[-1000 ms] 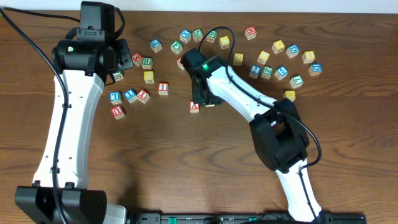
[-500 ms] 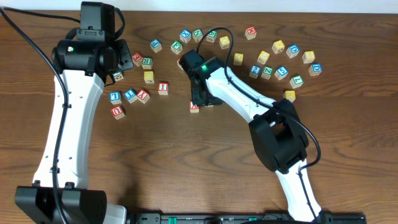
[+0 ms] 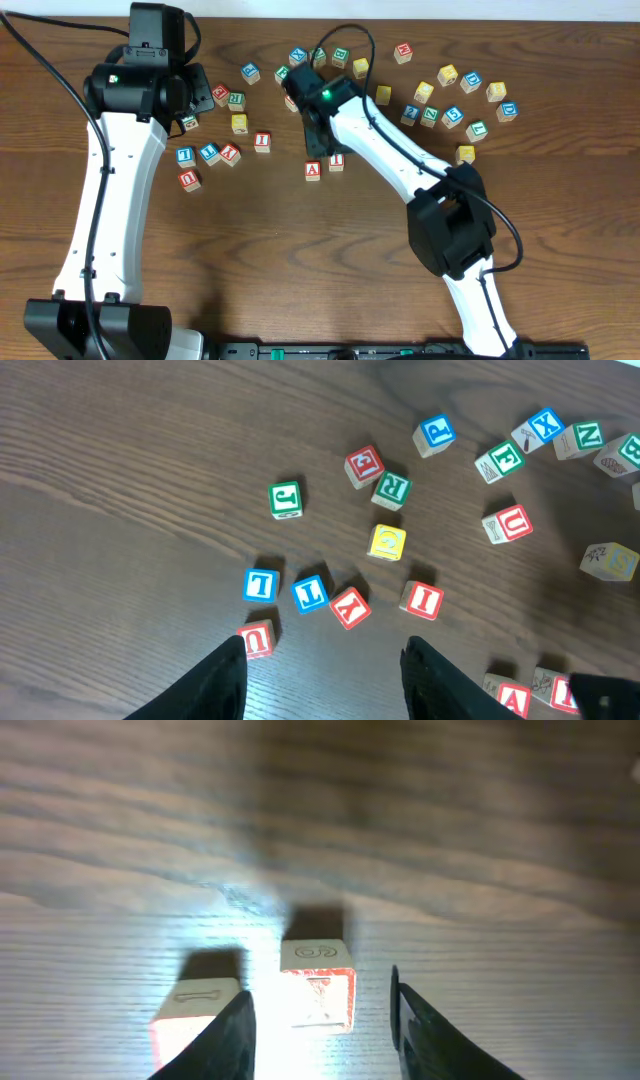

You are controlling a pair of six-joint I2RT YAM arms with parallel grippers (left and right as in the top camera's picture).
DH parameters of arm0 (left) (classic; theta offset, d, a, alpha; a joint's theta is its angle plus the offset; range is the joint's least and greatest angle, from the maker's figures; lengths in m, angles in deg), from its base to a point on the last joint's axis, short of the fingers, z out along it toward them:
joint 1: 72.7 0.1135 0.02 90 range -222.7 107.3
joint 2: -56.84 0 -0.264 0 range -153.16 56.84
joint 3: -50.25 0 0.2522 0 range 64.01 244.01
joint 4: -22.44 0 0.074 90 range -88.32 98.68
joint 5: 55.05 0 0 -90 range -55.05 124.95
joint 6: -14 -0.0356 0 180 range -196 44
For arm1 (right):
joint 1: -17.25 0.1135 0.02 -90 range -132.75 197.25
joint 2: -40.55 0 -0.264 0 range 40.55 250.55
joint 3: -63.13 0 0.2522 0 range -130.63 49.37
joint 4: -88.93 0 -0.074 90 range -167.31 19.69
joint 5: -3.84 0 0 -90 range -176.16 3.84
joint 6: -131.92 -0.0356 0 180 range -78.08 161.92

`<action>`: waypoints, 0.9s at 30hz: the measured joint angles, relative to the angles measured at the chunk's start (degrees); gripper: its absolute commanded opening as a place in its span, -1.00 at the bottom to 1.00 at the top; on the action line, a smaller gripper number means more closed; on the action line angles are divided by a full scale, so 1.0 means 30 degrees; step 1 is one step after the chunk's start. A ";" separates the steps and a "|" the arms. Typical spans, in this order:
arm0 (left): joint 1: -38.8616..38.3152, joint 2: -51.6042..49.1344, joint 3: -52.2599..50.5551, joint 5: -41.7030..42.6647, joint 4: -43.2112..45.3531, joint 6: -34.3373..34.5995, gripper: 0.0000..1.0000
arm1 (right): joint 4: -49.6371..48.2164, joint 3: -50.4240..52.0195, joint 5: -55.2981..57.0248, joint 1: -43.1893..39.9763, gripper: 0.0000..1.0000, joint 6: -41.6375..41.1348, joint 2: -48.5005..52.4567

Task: Spell out AI2

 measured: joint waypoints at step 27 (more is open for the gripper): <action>0.2579 0.0000 0.0000 -0.1071 0.0015 0.0000 -0.01 | -0.2929 0.2011 -0.3366 0.2958 -0.98 0.4218 0.0000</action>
